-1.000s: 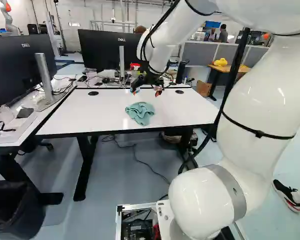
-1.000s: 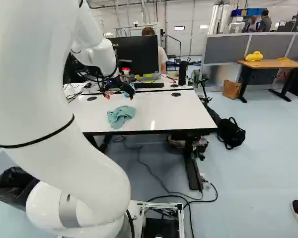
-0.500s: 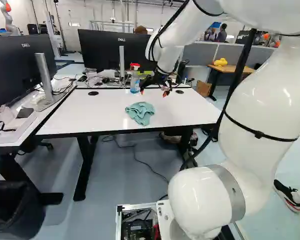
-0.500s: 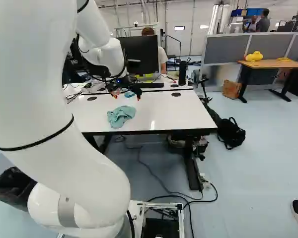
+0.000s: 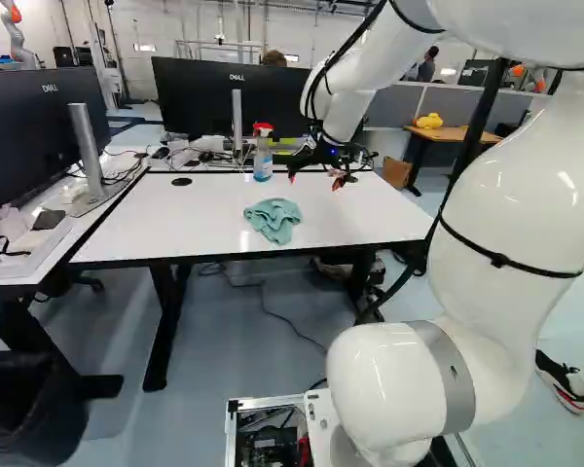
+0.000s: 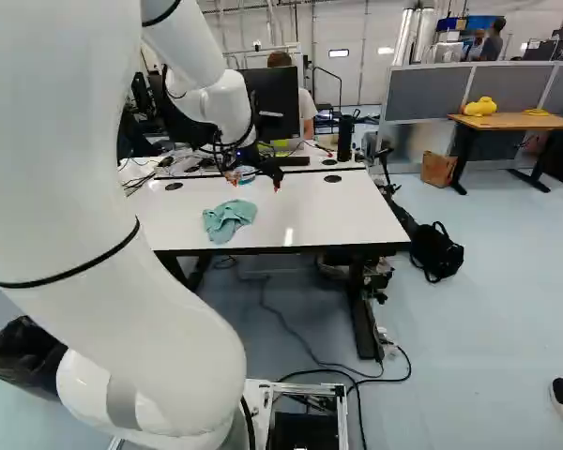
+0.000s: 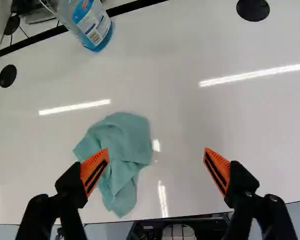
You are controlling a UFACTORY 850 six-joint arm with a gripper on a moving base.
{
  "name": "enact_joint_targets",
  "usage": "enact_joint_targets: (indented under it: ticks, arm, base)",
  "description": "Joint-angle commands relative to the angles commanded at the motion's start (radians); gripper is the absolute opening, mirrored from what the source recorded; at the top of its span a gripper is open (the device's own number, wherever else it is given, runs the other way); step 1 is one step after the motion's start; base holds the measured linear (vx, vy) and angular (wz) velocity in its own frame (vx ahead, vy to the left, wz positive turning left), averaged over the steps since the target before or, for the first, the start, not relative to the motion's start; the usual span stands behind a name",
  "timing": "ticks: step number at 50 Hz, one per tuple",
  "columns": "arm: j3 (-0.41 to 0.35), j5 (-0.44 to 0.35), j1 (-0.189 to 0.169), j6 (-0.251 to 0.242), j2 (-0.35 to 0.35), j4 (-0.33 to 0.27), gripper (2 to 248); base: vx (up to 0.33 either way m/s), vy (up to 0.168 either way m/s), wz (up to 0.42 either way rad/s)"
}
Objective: Clean the table with the green towel
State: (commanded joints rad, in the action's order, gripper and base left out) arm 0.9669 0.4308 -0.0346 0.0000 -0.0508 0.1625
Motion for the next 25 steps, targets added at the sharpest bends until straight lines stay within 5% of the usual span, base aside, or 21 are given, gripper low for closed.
enact_joint_targets:
  ticks: [25]
  arm:
    - [0.005, 0.000, -0.090, 0.000, -0.005, 0.000, 247]
  base:
    - [0.000, 0.000, 0.000]
